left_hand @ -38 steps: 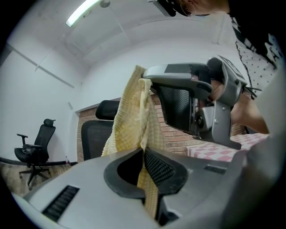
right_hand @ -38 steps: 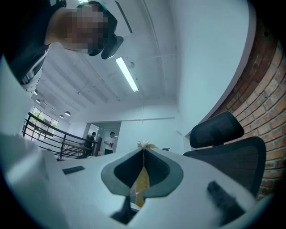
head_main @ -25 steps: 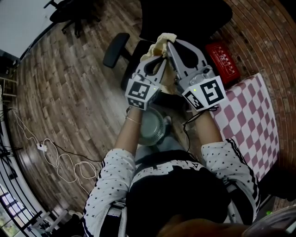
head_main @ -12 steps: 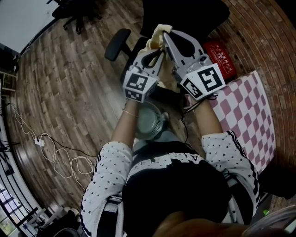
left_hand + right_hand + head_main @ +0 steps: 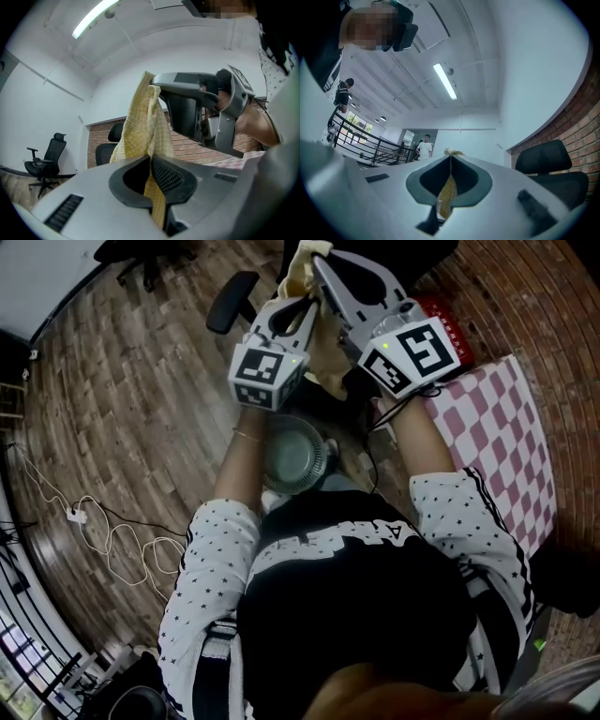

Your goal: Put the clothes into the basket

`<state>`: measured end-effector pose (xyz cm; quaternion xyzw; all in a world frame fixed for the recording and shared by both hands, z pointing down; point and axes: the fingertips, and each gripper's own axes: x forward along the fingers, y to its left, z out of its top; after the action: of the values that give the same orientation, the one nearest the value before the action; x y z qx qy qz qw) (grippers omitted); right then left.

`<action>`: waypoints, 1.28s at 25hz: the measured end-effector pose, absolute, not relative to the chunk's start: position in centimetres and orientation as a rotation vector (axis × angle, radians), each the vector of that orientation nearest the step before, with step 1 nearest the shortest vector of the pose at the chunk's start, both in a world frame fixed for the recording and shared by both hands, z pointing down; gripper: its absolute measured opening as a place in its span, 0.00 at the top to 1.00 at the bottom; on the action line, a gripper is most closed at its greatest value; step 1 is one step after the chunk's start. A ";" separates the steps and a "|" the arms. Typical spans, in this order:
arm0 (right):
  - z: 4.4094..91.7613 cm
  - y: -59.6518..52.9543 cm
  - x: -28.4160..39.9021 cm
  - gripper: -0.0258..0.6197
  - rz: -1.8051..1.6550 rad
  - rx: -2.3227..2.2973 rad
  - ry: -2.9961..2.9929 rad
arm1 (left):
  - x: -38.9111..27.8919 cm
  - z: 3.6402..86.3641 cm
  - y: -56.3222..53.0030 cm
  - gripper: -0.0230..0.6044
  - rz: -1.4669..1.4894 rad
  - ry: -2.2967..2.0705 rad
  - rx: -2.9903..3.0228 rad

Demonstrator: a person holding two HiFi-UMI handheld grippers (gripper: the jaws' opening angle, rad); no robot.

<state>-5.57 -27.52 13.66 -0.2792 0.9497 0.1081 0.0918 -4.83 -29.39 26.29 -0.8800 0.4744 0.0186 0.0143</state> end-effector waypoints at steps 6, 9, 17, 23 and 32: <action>12.6 -26.3 -6.1 0.91 0.354 -0.815 2.824 | -5.5 25.2 -28.3 0.92 0.077 1.489 -2.737; 12.3 -25.8 -6.6 0.91 0.368 -0.807 2.830 | -6.0 24.9 -27.9 0.92 0.074 1.491 -2.737; 11.2 -25.5 -7.8 0.91 0.404 -0.793 2.827 | -6.9 23.9 -27.6 0.92 0.089 1.475 -2.740; 10.4 -25.0 -8.2 0.91 0.417 -0.785 2.814 | -7.2 23.1 -27.2 0.92 0.099 1.467 -2.737; 9.0 -23.9 -9.1 0.91 0.450 -0.783 2.799 | -8.0 21.7 -26.1 0.92 0.123 1.442 -2.734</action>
<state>-9.10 -23.85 9.02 -0.2650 0.9468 0.1524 0.1002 -8.00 -26.07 21.74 -0.8836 0.4660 0.0399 0.0241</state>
